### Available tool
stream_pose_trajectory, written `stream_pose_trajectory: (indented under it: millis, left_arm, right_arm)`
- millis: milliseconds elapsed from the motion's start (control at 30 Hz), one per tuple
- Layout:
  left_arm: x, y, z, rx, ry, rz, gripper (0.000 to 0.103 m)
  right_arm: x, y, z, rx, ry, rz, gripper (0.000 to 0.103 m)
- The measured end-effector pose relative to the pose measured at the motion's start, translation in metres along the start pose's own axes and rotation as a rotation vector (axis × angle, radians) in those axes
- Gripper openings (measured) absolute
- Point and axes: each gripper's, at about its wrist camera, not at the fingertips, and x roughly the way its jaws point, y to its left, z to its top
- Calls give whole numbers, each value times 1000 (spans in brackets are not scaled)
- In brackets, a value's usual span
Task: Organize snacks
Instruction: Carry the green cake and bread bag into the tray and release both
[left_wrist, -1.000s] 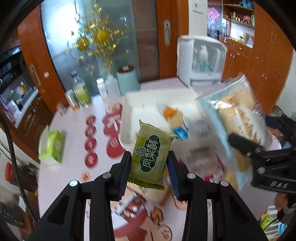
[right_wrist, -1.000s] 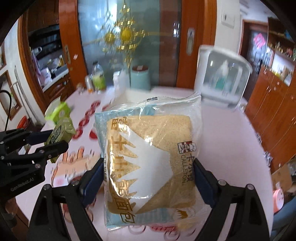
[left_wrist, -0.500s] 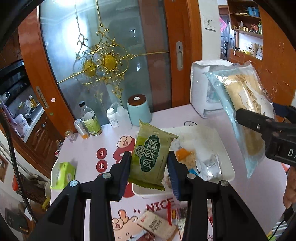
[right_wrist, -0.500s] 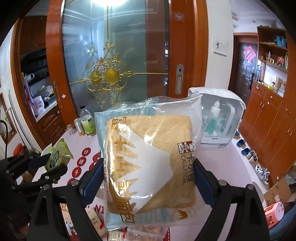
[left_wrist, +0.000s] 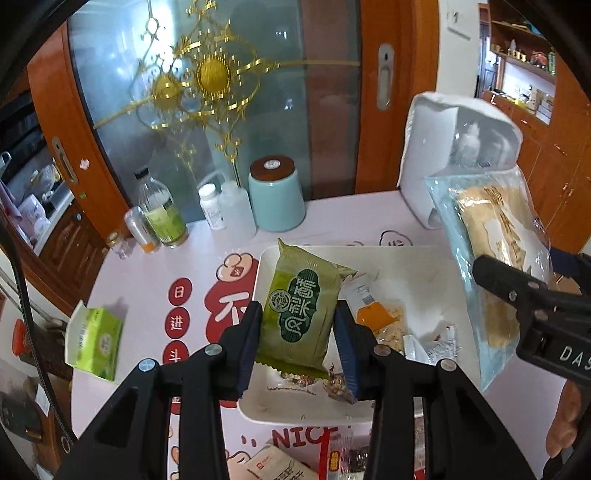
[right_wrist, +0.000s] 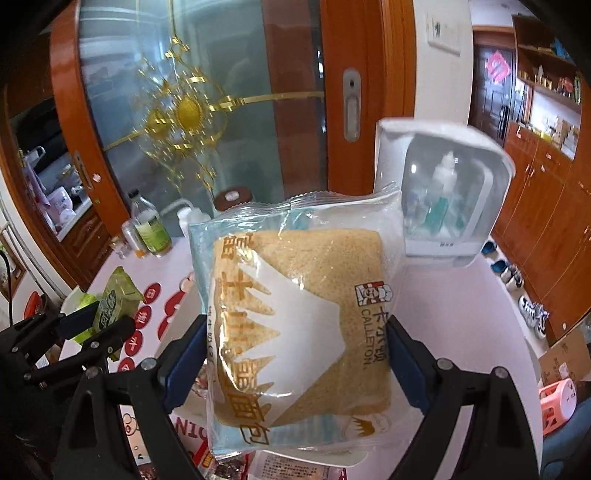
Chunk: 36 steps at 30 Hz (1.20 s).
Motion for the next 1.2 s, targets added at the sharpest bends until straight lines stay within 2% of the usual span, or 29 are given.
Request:
stream_pose_trajectory:
  millis: [100, 133, 167, 200, 233, 267, 367, 433, 667, 1200]
  left_arm:
    - [22, -3, -2, 2, 23, 13, 39]
    - [28, -5, -3, 4, 33, 10, 42]
    - [35, -6, -4, 7, 48, 1, 62]
    - [41, -7, -5, 5, 61, -3, 77]
    - [45, -5, -6, -3, 64, 23, 88]
    - [49, -3, -7, -7, 65, 34, 93]
    - [58, 3, -10, -31, 90, 22, 93]
    - [62, 7, -12, -45, 97, 17, 93]
    - [52, 8, -17, -39, 76, 3, 93]
    - [5, 16, -24, -45, 24, 0, 93]
  right_arm:
    - [24, -5, -5, 4, 39, -15, 91]
    - [33, -6, -7, 4, 55, -22, 91]
    - [41, -7, -9, 5, 70, -24, 91]
    - [47, -8, -11, 5, 84, -20, 92]
    - [56, -9, -13, 7, 109, -10, 93]
    - [66, -10, -17, 13, 139, 6, 93]
    - [85, -18, -24, 59, 193, 11, 97]
    - [86, -19, -25, 59, 173, 21, 103]
    - [76, -14, -22, 37, 117, 59, 103]
    - [44, -14, -25, 77, 81, 92, 103]
